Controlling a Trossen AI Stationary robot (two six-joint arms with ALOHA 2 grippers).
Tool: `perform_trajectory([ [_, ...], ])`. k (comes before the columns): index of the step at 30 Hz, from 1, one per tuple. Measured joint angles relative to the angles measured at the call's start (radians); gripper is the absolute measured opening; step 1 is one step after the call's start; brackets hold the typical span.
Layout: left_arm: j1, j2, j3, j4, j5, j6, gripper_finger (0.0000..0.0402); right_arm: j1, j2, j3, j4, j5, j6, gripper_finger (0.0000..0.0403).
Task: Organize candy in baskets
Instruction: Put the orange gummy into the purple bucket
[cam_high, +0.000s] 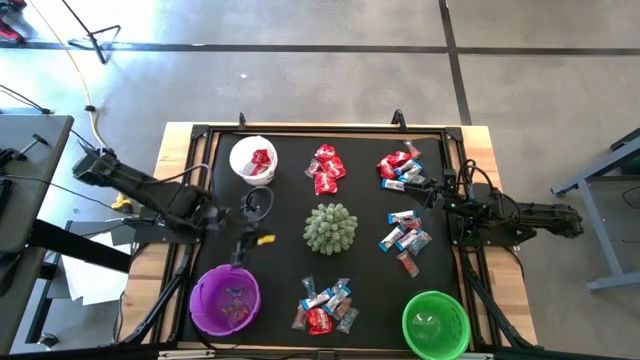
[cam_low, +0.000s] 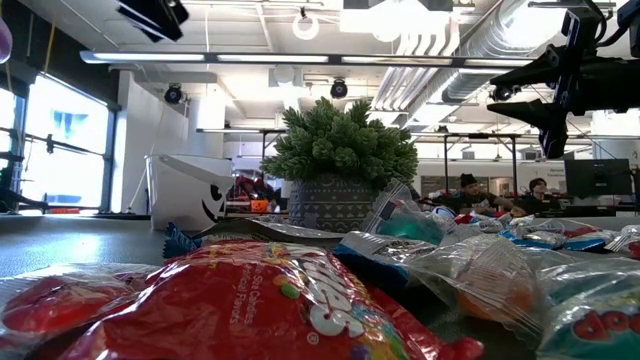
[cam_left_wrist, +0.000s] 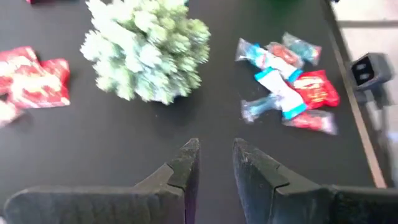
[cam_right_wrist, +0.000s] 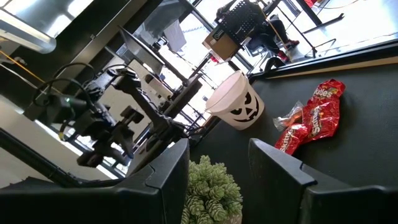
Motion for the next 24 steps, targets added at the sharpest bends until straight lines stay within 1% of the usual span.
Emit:
perform_trajectory([
  [7,0.133,0.018,0.0,0.064,0.01,0.175,0.0083,0.0,0.0,0.0,0.0,0.0,0.0,0.0162],
  [12,0.248,0.088,0.001,0.113,0.022,0.237,0.0083,0.0,0.0,0.0,0.0,0.0,0.0,0.0162],
  [14,0.294,0.126,0.001,0.143,0.042,0.236,0.0083,0.0,0.0,0.0,0.0,0.0,0.0,0.0162],
  [18,0.379,0.204,0.001,0.229,0.084,0.171,0.0083,0.0,0.0,0.0,0.0,0.0,0.0,0.0162],
  [24,0.496,0.306,0.001,0.437,0.139,0.038,0.009,0.0,0.0,0.0,0.0,0.0,0.0,0.0162],
])
